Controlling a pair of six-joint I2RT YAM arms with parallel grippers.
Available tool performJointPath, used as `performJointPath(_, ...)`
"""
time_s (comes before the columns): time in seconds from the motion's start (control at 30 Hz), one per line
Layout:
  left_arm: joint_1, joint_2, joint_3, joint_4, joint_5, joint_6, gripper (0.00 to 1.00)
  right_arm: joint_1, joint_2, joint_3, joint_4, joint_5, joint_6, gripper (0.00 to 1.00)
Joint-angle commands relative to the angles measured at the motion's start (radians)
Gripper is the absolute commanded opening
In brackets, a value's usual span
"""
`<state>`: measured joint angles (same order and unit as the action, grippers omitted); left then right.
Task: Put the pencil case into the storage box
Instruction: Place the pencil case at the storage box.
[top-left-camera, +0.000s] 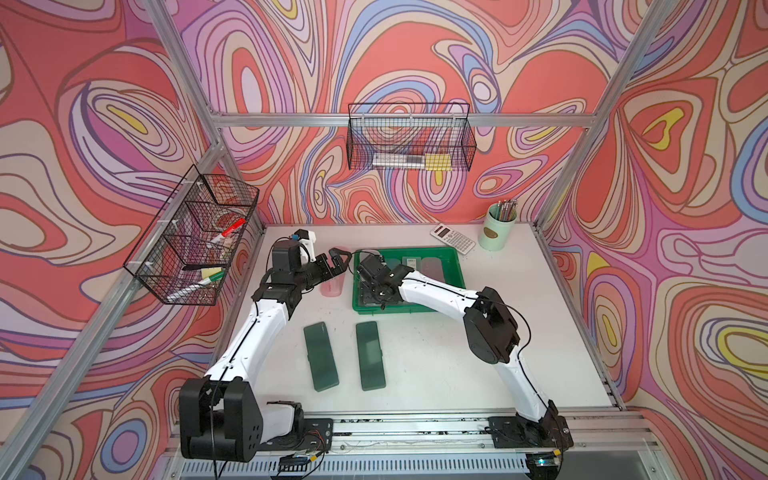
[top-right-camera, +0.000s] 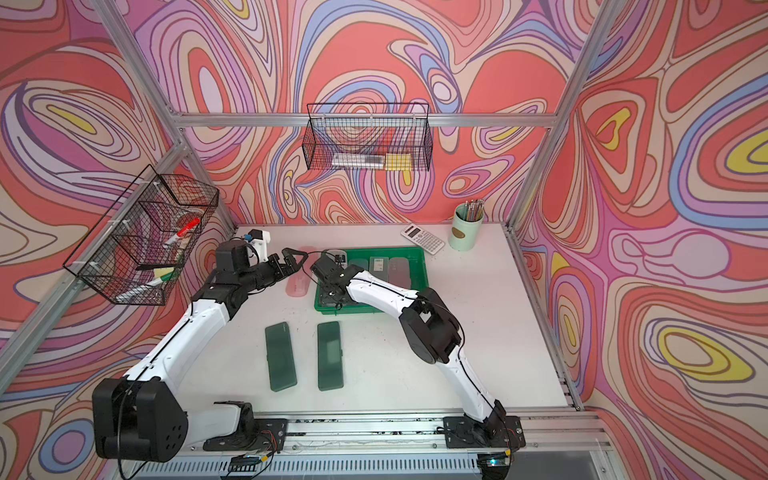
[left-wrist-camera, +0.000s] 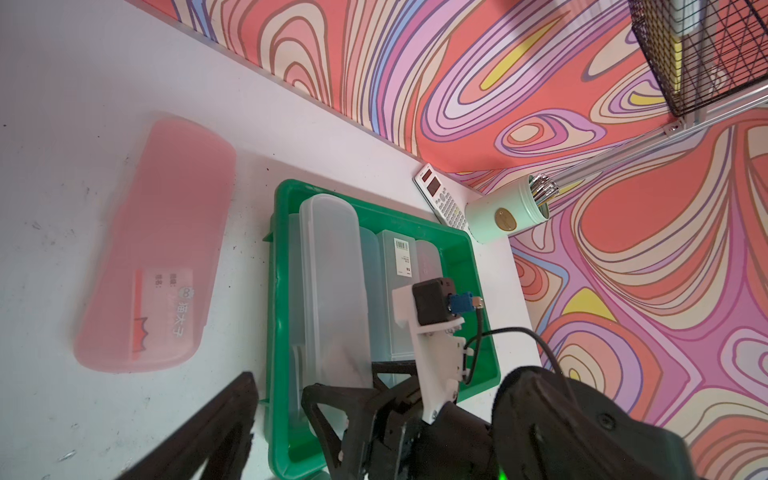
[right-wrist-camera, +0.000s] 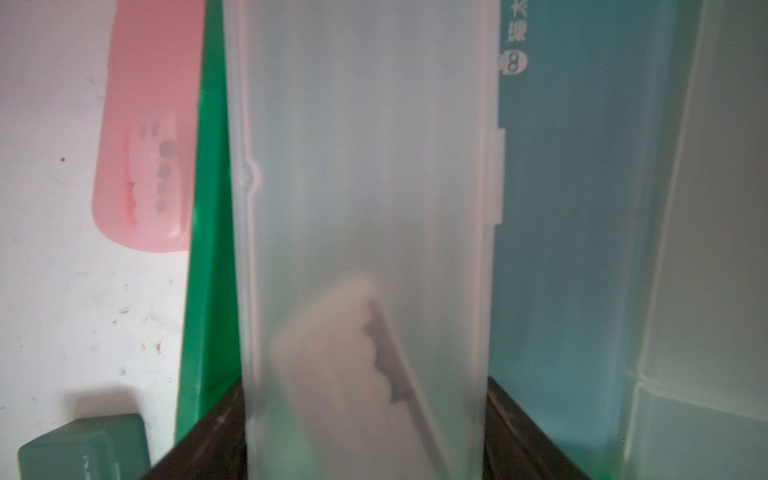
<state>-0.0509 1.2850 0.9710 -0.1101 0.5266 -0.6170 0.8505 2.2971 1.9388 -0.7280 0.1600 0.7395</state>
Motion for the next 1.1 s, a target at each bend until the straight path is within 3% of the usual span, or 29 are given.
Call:
performJointPath(0.0,0.006,-0.001,0.012,0.017,0.026,0.032,0.99,-0.006,0.02,0.039,-0.025,0.013,0.049,0.54)
performJointPath(0.1,0.006,-0.003,0.006,0.022,0.042,0.026,0.99,-0.004,0.017,0.003,0.006,-0.036,0.066,0.57)
performJointPath(0.23,0.006,0.0,-0.001,0.026,0.055,0.02,0.99,0.0,-0.014,-0.072,0.089,-0.058,0.069,0.79)
performJointPath(0.37,0.006,0.002,-0.009,0.029,0.061,0.012,0.99,0.001,-0.05,-0.107,0.172,-0.085,0.047,0.89)
performJointPath(0.7,0.007,-0.042,-0.02,-0.01,0.043,0.009,0.99,0.001,-0.109,-0.122,0.234,-0.105,0.006,0.94)
performJointPath(1.07,0.008,-0.12,-0.071,-0.137,0.049,0.043,0.99,0.023,-0.4,-0.309,0.16,0.125,0.026,0.97)
